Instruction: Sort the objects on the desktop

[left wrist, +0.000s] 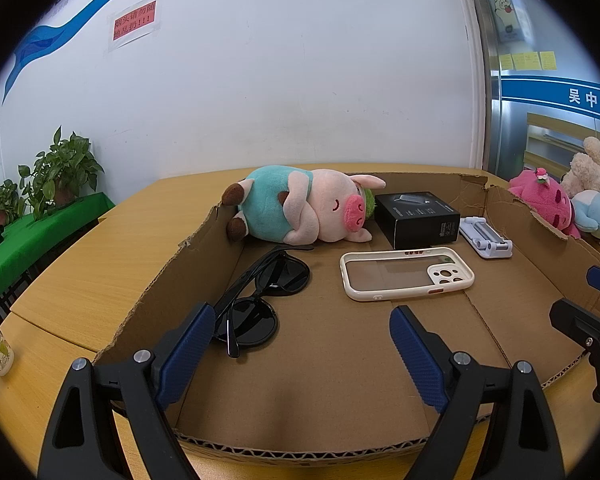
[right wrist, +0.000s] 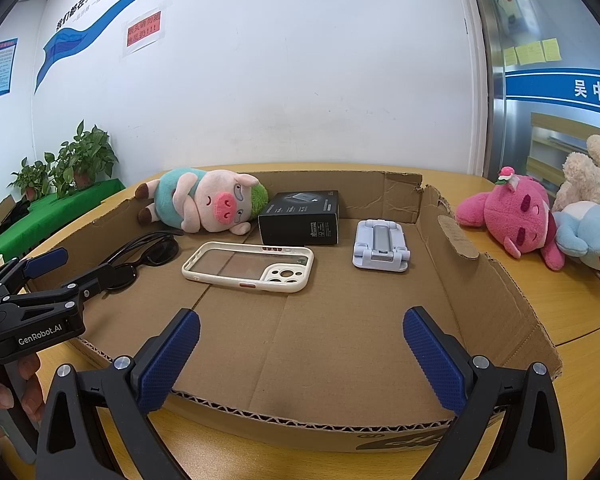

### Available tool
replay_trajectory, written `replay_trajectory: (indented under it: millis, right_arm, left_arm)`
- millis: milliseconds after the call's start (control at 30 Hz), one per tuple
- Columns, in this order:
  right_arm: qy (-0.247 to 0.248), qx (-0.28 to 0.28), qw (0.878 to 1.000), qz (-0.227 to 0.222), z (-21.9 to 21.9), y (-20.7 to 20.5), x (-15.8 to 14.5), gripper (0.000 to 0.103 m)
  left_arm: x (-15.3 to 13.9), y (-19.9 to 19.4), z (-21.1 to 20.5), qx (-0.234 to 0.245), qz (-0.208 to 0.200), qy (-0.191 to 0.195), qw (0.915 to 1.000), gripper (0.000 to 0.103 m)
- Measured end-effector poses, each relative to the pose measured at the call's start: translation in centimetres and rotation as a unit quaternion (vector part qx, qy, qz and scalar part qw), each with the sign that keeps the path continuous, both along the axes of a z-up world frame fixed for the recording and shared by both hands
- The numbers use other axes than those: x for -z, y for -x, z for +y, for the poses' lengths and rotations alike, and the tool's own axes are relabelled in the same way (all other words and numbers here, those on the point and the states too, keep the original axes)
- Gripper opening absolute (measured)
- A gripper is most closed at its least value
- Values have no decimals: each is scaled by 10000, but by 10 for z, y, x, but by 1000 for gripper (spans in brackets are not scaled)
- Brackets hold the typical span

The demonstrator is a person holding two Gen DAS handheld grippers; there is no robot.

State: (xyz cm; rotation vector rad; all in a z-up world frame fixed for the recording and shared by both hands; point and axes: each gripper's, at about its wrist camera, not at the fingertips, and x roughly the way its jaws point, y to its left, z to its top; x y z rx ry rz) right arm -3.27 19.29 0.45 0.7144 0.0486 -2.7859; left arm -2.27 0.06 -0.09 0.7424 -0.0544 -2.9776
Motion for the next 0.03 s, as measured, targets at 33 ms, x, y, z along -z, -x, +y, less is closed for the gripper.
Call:
replay_trajectory:
  millis: [33]
  right_arm:
    - [0,-1,10000,-3,0,0,0,103]
  left_arm:
    - [0,0,0,-1,-1,1,10000,89]
